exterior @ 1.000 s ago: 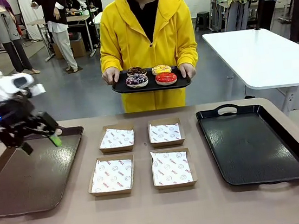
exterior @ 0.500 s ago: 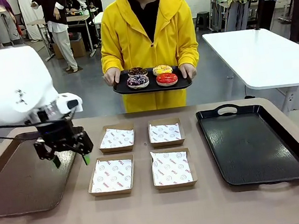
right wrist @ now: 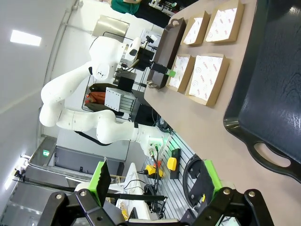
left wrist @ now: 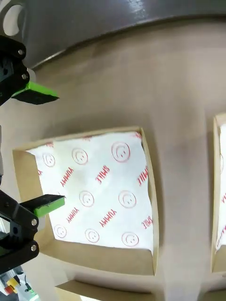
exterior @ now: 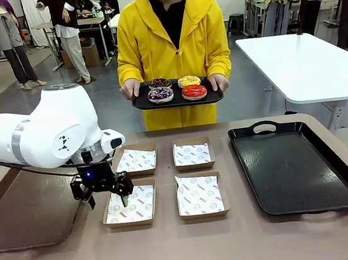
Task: Individually package the donuts and arrange them on the tray.
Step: Pick up one Paper togo box.
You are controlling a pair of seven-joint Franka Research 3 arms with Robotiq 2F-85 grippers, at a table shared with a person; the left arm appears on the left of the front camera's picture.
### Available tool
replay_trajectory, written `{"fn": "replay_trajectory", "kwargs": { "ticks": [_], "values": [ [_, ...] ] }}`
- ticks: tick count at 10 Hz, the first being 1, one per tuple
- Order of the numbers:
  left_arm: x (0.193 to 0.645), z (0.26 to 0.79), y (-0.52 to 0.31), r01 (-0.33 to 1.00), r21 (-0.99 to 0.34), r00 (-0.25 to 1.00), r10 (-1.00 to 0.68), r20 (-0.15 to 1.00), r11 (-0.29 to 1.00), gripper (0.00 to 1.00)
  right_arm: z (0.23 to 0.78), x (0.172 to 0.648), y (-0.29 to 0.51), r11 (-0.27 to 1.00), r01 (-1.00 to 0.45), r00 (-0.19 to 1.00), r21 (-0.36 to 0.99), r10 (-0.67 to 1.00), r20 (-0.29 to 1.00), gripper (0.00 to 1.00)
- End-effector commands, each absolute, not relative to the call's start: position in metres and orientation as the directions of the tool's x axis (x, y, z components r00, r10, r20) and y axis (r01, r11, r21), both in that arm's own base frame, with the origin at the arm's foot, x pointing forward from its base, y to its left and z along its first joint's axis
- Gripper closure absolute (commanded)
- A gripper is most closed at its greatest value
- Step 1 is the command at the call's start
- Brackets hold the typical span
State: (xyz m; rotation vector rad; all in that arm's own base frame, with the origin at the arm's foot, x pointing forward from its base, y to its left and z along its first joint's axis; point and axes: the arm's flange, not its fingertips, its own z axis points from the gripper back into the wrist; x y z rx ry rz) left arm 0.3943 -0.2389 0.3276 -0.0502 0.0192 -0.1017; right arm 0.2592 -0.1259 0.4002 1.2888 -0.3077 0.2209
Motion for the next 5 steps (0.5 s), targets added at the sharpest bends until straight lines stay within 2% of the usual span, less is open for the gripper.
{"fn": "replay_trajectory", "kwargs": {
  "ticks": [1,5],
  "values": [
    [0.3931,0.3304,-0.2322,0.091,-0.045,0.995,-0.092,-0.023,0.995,0.0,0.3996,0.2596,-0.1261,0.253,-0.344,0.934,0.904,-0.011,0.358,0.0],
    [0.3931,0.3304,-0.2322,0.091,-0.045,0.995,-0.092,-0.023,0.995,0.0,0.3996,0.2596,-0.1261,0.253,-0.344,0.934,0.904,-0.011,0.358,0.0]
  ]
}}
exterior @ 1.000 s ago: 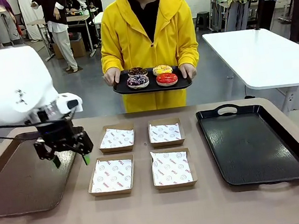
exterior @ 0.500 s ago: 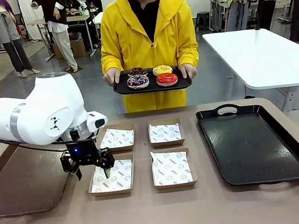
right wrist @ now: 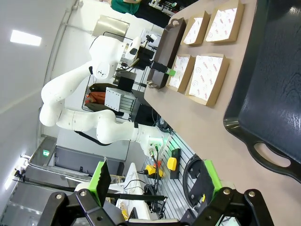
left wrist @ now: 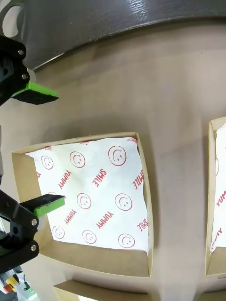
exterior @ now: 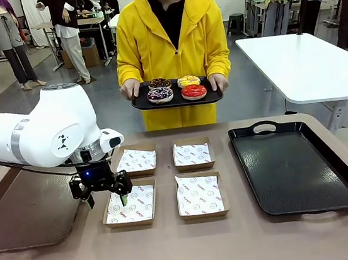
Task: Individually package the donuts and arrange them on the tray.
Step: Pick up one Paper togo box.
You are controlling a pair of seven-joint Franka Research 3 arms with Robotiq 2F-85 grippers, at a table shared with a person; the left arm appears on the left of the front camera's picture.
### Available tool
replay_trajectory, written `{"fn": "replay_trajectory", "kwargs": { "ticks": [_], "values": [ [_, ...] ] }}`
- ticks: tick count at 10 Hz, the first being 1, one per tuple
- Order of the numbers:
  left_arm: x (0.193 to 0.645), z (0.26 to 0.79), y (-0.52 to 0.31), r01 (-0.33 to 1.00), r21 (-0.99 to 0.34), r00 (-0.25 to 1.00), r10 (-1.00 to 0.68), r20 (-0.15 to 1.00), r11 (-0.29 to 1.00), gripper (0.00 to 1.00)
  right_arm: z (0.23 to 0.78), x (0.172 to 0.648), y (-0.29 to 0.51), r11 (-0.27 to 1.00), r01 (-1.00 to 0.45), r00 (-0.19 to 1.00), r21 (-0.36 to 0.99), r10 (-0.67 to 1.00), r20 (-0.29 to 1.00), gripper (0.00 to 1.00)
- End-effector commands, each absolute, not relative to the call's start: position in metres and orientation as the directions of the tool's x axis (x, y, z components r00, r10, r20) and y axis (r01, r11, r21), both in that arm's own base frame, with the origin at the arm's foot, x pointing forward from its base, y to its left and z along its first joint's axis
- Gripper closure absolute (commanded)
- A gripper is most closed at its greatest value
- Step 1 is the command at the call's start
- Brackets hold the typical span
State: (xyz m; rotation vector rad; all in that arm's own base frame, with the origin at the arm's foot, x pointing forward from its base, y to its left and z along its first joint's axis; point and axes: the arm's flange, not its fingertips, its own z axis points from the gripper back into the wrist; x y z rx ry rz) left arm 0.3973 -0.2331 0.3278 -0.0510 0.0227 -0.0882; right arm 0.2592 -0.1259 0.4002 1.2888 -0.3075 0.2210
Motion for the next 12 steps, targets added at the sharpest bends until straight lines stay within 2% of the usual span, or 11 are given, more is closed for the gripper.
{"fn": "replay_trajectory", "kwargs": {
  "ticks": [1,6,7,8,9,10,11,12],
  "values": [
    [0.393,0.33,-0.232,0.091,-0.045,0.995,-0.092,-0.023,0.995,0.0,0.4,0.26,-0.126,0.253,-0.344,0.934,0.904,-0.011,0.358,0.0],
    [0.402,0.327,-0.235,0.092,-0.067,0.995,-0.094,-0.034,0.994,0.0,0.4,0.26,-0.126,0.253,-0.344,0.934,0.904,-0.011,0.358,0.0],
    [0.407,0.324,-0.237,0.09,-0.064,0.993,-0.095,-0.065,0.994,0.6,0.4,0.26,-0.126,0.253,-0.344,0.934,0.904,-0.011,0.358,0.0],
    [0.409,0.321,-0.237,0.082,-0.079,0.993,-0.088,-0.077,0.993,0.6,0.4,0.26,-0.126,0.253,-0.344,0.934,0.904,-0.011,0.358,0.0],
    [0.408,0.321,-0.235,0.077,-0.08,0.994,-0.083,-0.077,0.994,1.0,0.4,0.26,-0.126,0.253,-0.344,0.934,0.904,-0.011,0.358,0.0],
    [0.408,0.324,-0.234,0.07,-0.08,0.995,-0.075,-0.069,0.994,0.65,0.4,0.26,-0.126,0.253,-0.344,0.934,0.904,-0.011,0.358,0.0],
    [0.407,0.326,-0.234,0.068,-0.082,0.995,-0.073,-0.066,0.994,1.0,0.4,0.26,-0.126,0.253,-0.344,0.934,0.904,-0.011,0.358,0.0],
    [0.407,0.326,-0.234,0.068,-0.081,0.995,-0.073,-0.064,0.994,1.0,0.4,0.26,-0.126,0.253,-0.344,0.934,0.904,-0.011,0.358,0.0]
  ]
}}
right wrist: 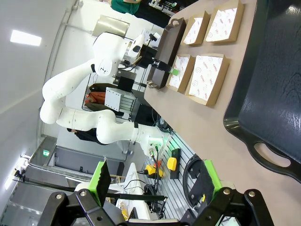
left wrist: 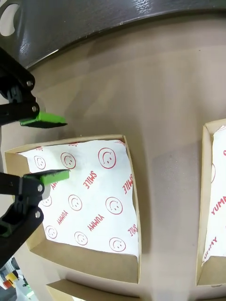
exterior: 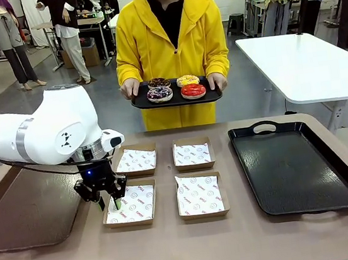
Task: Individually package the donuts and arrange them on the tray.
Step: Pick up one Paper togo box.
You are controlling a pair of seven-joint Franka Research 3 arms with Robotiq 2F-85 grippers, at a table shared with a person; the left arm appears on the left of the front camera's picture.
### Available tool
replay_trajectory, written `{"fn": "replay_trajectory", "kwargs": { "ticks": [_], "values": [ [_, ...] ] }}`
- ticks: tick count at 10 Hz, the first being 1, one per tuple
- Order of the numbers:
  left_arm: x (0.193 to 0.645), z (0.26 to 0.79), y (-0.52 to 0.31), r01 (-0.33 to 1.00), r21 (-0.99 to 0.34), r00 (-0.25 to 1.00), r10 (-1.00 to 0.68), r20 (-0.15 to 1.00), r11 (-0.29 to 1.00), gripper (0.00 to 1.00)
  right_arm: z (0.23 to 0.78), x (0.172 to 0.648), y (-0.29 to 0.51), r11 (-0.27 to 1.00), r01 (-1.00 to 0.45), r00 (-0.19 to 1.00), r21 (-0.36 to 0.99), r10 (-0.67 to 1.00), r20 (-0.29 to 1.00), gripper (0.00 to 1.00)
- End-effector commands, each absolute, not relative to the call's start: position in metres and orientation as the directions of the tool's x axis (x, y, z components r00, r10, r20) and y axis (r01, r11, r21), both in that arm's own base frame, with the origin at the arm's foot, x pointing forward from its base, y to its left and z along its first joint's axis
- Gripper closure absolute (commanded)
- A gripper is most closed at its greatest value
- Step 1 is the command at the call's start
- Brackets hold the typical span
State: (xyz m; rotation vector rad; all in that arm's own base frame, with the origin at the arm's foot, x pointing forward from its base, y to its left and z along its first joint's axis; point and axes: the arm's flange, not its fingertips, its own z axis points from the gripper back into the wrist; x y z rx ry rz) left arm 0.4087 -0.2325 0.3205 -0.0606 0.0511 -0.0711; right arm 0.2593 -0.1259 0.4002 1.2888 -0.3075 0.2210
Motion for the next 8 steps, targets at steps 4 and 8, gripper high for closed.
{"fn": "replay_trajectory", "kwargs": {
  "ticks": [4,8],
  "values": [
    [0.4079,0.3254,-0.2334,0.062,-0.081,0.994,-0.069,-0.083,0.995,1.0,0.3996,0.2596,-0.1261,0.253,-0.344,0.934,0.904,-0.011,0.358,0.0],
    [0.4072,0.3302,-0.235,0.065,-0.064,0.992,-0.071,-0.101,0.996,1.0,0.3996,0.2596,-0.1261,0.253,-0.344,0.934,0.904,-0.011,0.358,0.0]
  ]
}}
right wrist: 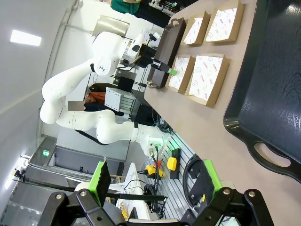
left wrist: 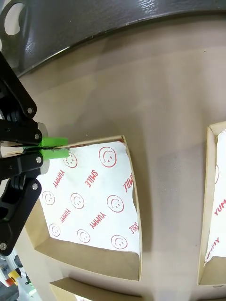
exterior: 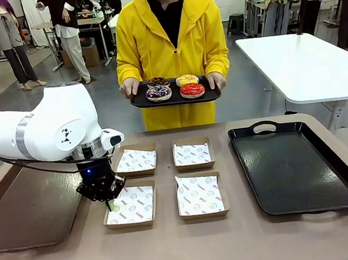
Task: Individually package the donuts and arrange them on the tray.
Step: Pick up one Paper togo box.
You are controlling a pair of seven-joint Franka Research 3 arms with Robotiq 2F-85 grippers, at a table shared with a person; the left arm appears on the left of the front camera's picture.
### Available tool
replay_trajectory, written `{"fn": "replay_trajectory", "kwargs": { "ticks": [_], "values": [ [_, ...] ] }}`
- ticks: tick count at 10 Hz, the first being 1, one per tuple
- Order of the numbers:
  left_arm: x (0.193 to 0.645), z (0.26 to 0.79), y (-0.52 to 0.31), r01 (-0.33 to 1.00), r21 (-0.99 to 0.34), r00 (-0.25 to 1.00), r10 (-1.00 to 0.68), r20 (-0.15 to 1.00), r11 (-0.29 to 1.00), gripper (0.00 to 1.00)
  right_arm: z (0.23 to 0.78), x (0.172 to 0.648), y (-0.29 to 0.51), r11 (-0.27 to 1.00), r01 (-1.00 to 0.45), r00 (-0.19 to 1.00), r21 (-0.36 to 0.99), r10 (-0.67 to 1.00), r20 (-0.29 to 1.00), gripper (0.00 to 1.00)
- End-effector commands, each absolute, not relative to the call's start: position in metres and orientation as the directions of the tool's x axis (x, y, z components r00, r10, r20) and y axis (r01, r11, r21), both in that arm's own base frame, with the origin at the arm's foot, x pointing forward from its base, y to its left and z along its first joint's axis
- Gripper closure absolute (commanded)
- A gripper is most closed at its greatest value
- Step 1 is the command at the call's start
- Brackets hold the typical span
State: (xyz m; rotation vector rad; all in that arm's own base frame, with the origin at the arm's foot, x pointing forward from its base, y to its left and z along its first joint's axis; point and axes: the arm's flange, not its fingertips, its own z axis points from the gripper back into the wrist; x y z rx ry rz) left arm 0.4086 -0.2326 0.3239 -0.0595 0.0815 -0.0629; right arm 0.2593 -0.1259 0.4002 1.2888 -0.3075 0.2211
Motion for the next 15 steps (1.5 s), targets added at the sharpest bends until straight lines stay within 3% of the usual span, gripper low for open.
{"fn": "replay_trajectory", "kwargs": {
  "ticks": [1,3,8,13,15],
  "values": [
    [0.405,0.338,-0.238,0.078,-0.03,0.989,-0.081,-0.125,0.997,1.0,0.4,0.26,-0.126,0.253,-0.344,0.934,0.904,-0.011,0.358,0.0],
    [0.398,0.383,-0.251,0.126,-0.01,0.981,-0.127,-0.148,0.992,1.0,0.4,0.26,-0.126,0.253,-0.344,0.934,0.904,-0.011,0.358,0.0],
    [0.444,0.504,-0.268,0.113,-0.014,0.993,-0.113,0.02,0.993,1.0,0.4,0.26,-0.126,0.253,-0.344,0.934,0.904,-0.011,0.358,0.0],
    [0.517,0.53,-0.254,0.085,0.026,0.996,-0.086,0.032,0.996,1.0,0.4,0.26,-0.126,0.253,-0.344,0.934,0.904,-0.011,0.358,0.0],
    [0.508,0.52,-0.249,0.111,0.019,0.993,-0.112,0.048,0.994,1.0,0.4,0.26,-0.126,0.253,-0.344,0.934,0.904,-0.011,0.358,0.0]
  ]
}}
